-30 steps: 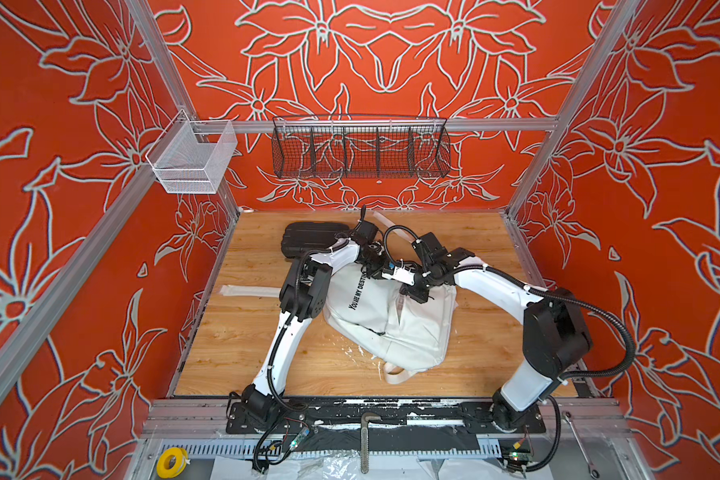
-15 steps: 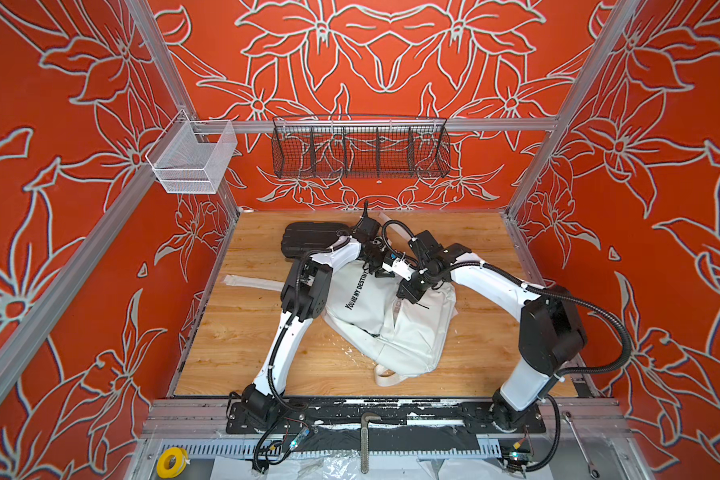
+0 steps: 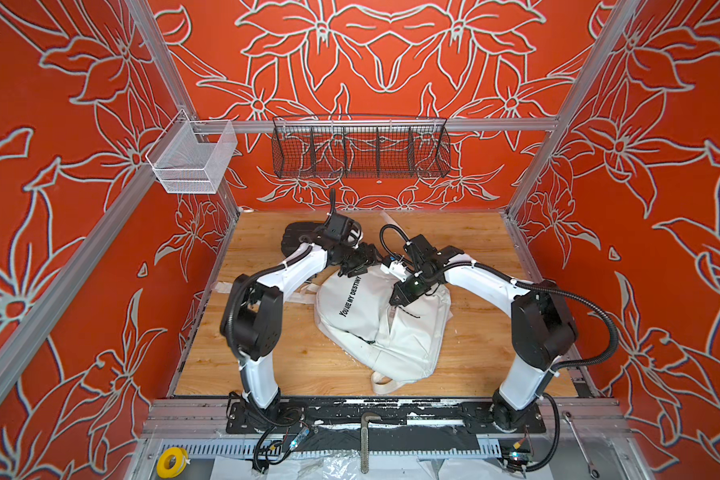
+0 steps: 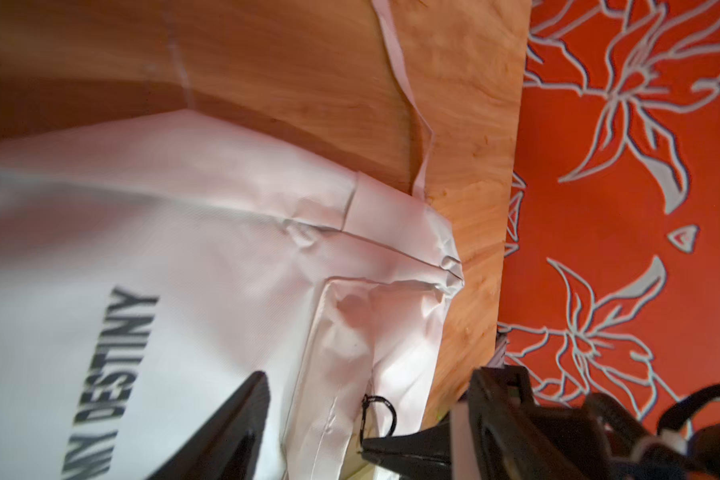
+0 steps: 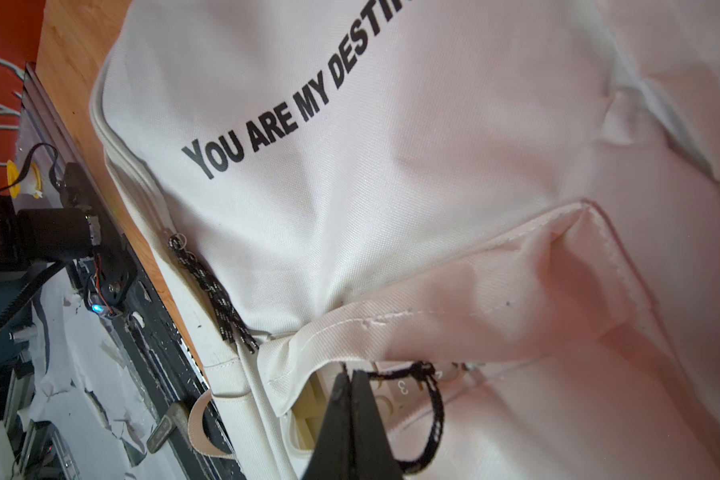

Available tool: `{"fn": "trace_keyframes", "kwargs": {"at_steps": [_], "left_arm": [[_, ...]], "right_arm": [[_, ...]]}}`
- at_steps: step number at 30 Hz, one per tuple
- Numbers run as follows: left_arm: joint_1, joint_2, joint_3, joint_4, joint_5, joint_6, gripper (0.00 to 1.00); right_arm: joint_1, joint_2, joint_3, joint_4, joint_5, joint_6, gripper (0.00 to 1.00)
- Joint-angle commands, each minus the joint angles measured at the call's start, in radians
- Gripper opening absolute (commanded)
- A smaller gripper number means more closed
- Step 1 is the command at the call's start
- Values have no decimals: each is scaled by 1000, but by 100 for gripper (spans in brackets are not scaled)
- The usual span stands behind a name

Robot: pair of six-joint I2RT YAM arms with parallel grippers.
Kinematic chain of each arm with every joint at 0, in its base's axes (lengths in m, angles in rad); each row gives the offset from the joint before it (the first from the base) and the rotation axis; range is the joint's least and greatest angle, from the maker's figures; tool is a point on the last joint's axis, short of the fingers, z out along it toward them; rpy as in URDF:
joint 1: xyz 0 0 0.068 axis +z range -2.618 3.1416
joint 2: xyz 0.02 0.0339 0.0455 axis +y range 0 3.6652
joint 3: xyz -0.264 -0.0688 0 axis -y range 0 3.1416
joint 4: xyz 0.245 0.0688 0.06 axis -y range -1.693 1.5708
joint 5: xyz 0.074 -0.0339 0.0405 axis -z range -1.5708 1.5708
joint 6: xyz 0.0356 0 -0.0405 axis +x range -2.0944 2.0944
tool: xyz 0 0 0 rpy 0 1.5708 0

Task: Pack the student bag
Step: 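Lift the backpack upright with the left gripper while the right holds the zipper pull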

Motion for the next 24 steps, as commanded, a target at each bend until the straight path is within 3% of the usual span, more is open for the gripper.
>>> {"fn": "trace_keyframes", "kwargs": {"at_steps": [1, 4, 8, 12, 15, 18, 20, 24], "left_arm": [[-4, -171, -153, -5, -173, -67, 98], [18, -324, -299, -30, -307, -119, 97], [123, -432, -469, 0, -218, -159, 97], [180, -515, -532, -67, -259, -105, 100], [206, -568, -560, -123, -306, -59, 96], [226, -575, -659, -16, -298, -50, 90], [237, -537, -700, 80, -232, -45, 83], [237, -455, -693, 194, -147, -39, 79]], "right_arm": [[14, -1, -14, 3, -20, 14, 0], [14, 5, -9, -19, -13, -13, 0], [15, 2, 0, -30, -8, -28, 0], [14, -7, 6, -44, -1, -44, 0], [13, -8, 13, -61, 9, -54, 0], [14, -8, 14, -57, 5, -53, 0], [15, -7, 19, -61, 1, -53, 0], [13, -22, 22, -64, -2, -50, 0]]}}
